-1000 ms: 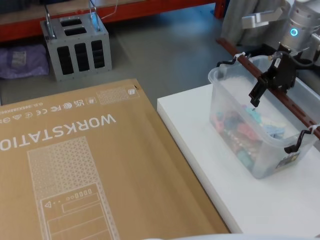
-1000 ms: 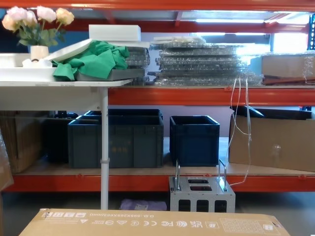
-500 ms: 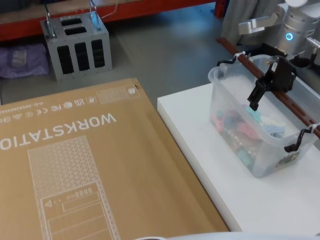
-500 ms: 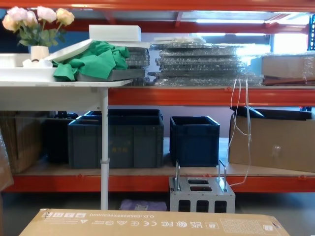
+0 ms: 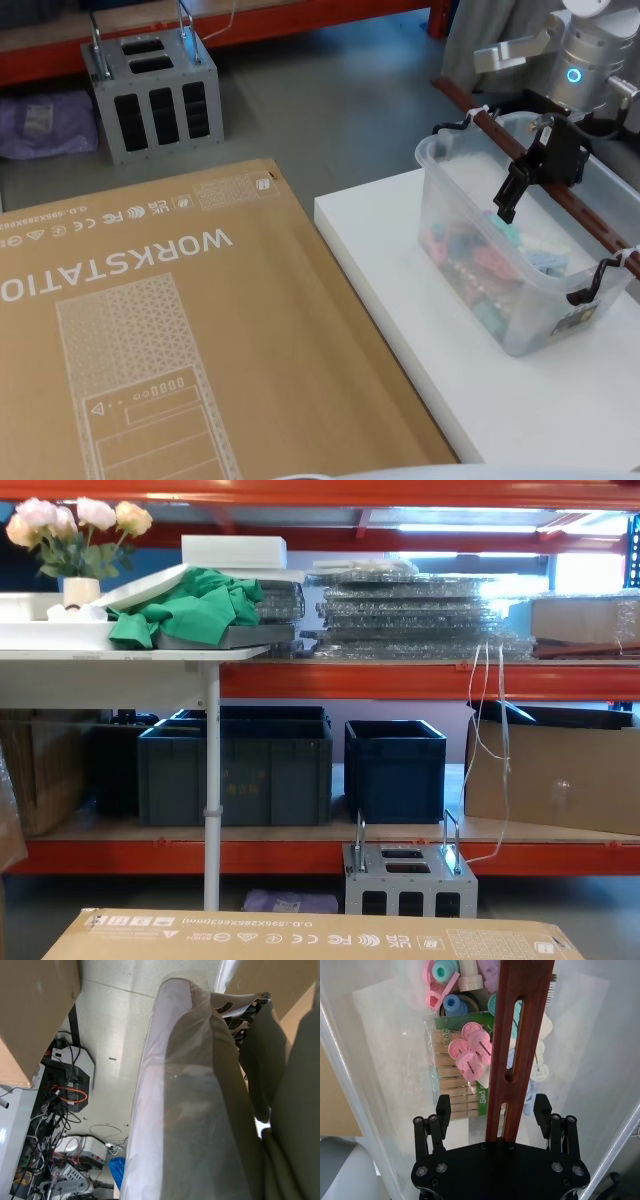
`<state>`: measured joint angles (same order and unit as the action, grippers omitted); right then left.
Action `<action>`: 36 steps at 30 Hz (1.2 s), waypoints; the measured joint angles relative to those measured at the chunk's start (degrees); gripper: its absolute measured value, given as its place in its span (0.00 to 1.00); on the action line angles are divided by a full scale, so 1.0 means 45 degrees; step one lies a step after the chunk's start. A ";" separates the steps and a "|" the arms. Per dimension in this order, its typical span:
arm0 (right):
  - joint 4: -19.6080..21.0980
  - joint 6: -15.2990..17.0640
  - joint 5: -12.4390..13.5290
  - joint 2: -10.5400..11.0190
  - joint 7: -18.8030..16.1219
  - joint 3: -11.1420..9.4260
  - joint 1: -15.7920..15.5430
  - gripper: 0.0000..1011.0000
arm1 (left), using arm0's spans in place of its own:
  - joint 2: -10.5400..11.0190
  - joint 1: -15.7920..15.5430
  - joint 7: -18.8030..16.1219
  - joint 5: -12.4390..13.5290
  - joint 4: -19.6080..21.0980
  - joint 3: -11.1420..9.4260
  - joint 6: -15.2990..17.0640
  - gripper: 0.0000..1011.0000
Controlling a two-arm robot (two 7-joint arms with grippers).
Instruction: Use one hand to grasp the basket and place it at the designated location.
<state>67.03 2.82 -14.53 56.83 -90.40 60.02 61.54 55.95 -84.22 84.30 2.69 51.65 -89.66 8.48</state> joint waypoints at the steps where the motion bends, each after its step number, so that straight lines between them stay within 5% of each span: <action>1: -0.0080 -0.0008 0.0017 -0.0039 -0.0017 0.0032 0.0026 0.99 | -0.0001 0.0000 0.0000 0.0000 0.0000 0.0000 0.0000 0.00; 10: -0.0478 0.0009 0.0049 -0.0241 -0.0100 0.0222 0.0163 0.87 | -0.0001 -0.0001 0.0000 0.0000 0.0000 -0.0001 0.0000 0.00; 36: -0.0512 0.0111 0.0131 -0.0204 0.0114 0.0353 0.0232 0.05 | -0.0001 0.0000 0.0000 0.0000 0.0000 0.0000 0.0000 0.00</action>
<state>64.72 3.32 -13.94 55.92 -89.89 61.61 62.59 55.94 -84.22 84.30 2.69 51.65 -89.66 8.49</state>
